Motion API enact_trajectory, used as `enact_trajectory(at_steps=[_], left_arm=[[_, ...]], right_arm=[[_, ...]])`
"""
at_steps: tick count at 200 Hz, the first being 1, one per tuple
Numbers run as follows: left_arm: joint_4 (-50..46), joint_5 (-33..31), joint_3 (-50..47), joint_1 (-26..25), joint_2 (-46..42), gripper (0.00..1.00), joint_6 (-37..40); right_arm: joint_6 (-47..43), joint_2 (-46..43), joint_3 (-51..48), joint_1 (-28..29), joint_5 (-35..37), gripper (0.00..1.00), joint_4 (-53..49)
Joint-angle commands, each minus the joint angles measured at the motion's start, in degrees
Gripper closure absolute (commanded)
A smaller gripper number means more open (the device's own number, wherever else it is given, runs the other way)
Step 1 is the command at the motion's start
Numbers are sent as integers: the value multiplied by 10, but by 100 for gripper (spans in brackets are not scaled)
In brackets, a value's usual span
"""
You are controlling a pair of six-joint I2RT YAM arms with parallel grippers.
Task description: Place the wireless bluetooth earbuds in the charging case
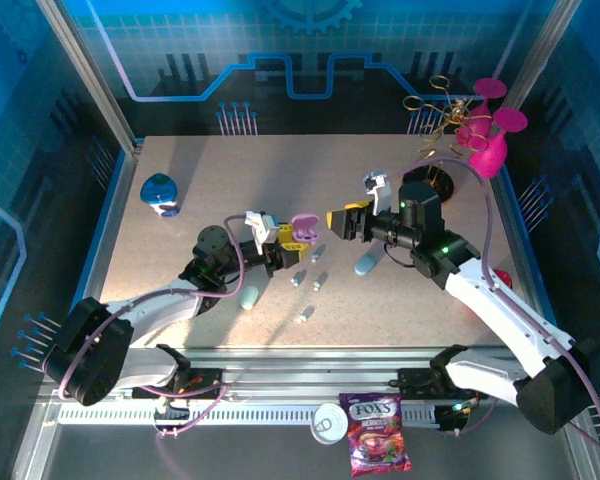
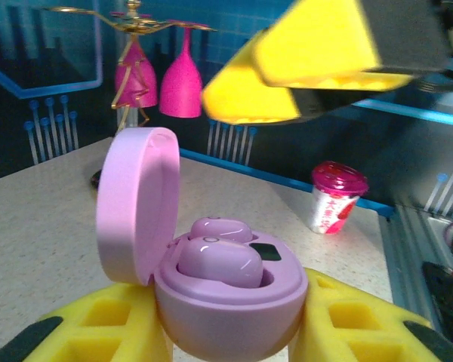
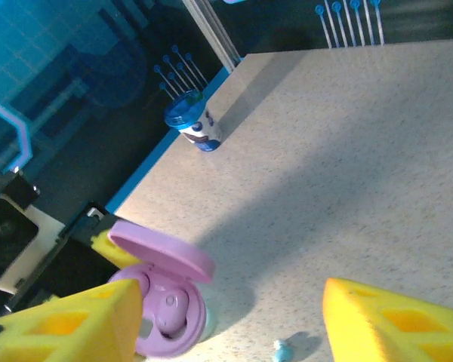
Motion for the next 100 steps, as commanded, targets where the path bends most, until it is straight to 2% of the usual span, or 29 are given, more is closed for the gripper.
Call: enact_trajectory(at_steps=[1, 46, 100], left_arm=[[23, 64, 12, -1, 4, 80, 40], [2, 78, 17, -1, -13, 79, 64], [17, 35, 14, -1, -14, 79, 42]], right_arm=[[46, 18, 12, -4, -64, 31, 25], [56, 72, 55, -6, -103, 27, -16], [29, 88, 50, 8, -126, 27, -53]])
